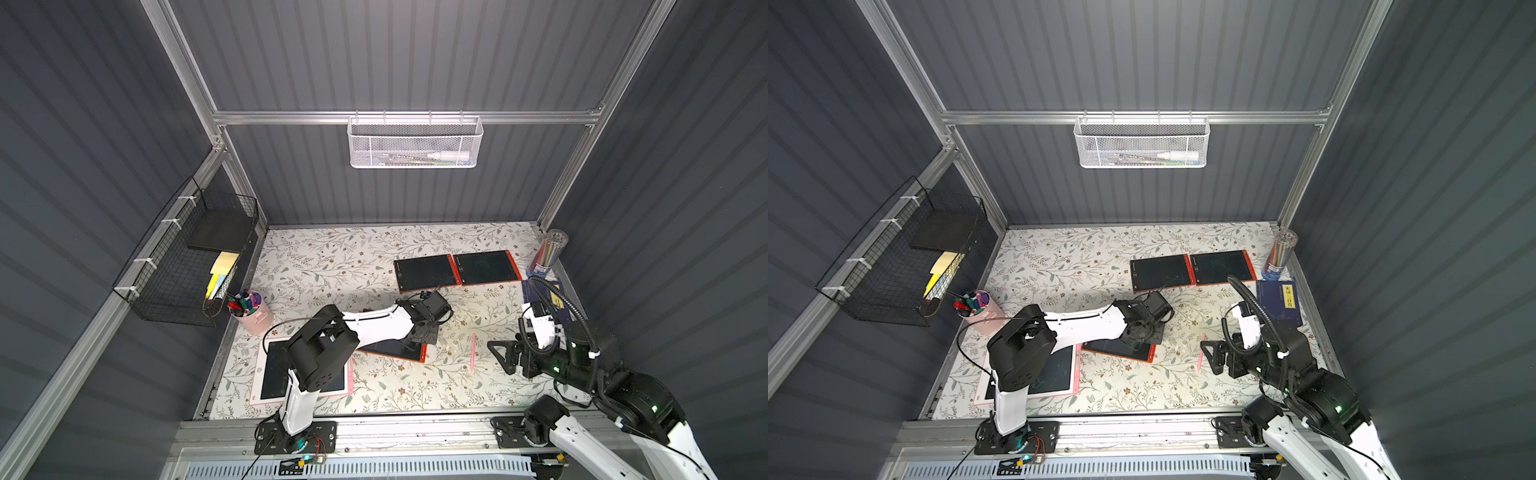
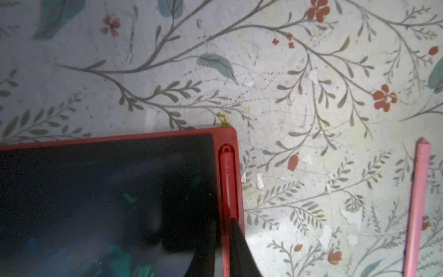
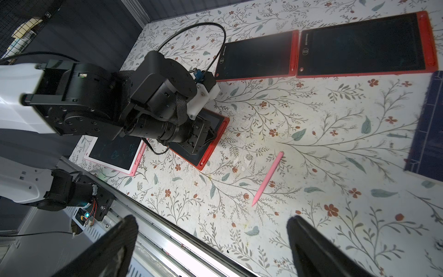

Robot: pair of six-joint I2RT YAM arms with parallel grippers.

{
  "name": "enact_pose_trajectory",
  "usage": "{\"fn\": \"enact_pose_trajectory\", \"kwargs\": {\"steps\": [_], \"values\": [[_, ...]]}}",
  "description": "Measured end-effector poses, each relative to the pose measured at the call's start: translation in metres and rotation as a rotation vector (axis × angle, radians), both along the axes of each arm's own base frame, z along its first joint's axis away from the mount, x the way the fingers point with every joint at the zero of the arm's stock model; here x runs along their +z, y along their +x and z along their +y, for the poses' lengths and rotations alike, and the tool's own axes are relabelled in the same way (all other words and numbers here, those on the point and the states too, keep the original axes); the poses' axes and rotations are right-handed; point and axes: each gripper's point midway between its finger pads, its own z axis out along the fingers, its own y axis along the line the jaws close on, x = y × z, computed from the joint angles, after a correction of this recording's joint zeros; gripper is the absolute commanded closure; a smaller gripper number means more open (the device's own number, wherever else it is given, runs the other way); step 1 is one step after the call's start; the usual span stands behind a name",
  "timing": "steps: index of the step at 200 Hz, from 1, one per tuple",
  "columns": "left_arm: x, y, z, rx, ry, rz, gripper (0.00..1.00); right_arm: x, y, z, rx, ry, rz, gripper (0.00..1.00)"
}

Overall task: Place the stylus back onto the writing tablet
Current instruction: Adjust the stylus on the writing tablet.

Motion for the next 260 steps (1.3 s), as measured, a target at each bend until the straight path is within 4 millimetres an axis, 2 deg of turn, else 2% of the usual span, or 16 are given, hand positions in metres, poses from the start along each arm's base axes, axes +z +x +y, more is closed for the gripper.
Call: {"fn": "enact_pose_trajectory", "kwargs": {"steps": [43, 71, 116, 150, 172, 212, 260], "values": [[0.001, 0.001, 0.003, 0.006, 0.01, 0.002, 0.84, 0.0, 0.0, 0.0, 0.0, 0.0, 0.0, 0.01], [0.01, 0.007, 0.003, 0.007, -0.007, -0.013, 0.84, 0.0, 0.0, 0.0, 0.002, 0.001, 0.001, 0.01], [0.048, 0.024, 0.002, -0.027, -0.089, -0.076, 0.87, 0.0, 0.007, 0.005, -0.007, 0.013, 0.022, 0.01], [0.075, 0.029, -0.004, -0.098, -0.162, -0.131, 0.91, -0.006, 0.017, 0.009, -0.02, -0.009, 0.052, 0.01], [0.074, 0.028, -0.006, -0.133, -0.164, -0.14, 0.92, -0.009, 0.018, 0.01, -0.007, -0.024, 0.057, 0.01], [0.067, 0.024, -0.005, -0.189, -0.137, -0.142, 1.0, -0.003, 0.006, 0.02, 0.079, 0.011, 0.045, 0.01], [0.061, 0.024, -0.004, -0.248, -0.102, -0.156, 1.0, 0.002, 0.001, 0.02, 0.095, 0.027, 0.022, 0.01]]}}
